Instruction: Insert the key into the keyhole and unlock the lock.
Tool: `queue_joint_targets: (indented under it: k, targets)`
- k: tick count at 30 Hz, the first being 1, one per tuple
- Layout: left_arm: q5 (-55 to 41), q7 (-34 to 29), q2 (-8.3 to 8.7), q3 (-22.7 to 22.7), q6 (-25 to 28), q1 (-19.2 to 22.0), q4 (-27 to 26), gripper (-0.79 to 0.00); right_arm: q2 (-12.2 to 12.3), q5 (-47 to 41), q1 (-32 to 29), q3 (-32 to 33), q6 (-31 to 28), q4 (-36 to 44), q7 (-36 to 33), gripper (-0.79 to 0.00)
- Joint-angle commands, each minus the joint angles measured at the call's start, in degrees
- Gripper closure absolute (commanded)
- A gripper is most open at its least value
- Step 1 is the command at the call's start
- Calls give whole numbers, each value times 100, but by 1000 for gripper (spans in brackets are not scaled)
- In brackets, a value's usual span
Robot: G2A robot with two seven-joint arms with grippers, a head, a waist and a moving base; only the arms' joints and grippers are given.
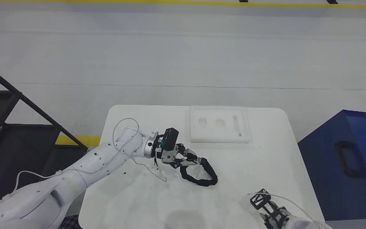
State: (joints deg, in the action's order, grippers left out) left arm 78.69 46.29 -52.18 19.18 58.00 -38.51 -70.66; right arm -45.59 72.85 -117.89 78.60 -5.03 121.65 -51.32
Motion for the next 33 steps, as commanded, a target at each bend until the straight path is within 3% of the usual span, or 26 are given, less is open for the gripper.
queue_joint_targets:
  k: [1,7,11,24,27,28,33]
  targets:
    - [0,0,0,0,0,0,0,0,-21,13,127,-106,-4,-87,-32,-376]
    - [0,0,0,0,0,0,0,0,-76,48,422,-342,-57,-296,-154,-357]
    - [0,0,0,0,0,0,0,0,-106,5,580,-436,-134,-423,-226,-289]
    - [0,0,0,0,0,0,0,0,-172,-196,871,-439,-161,-748,-368,-200]
    - [0,0,0,0,0,0,0,0,-178,-252,867,-411,-213,-761,-359,-102]
    - [0,0,0,0,0,0,0,0,-178,-270,858,-396,-237,-756,-354,0]
    - [0,0,0,0,0,0,0,0,-174,-337,782,-287,-356,-644,-302,0]
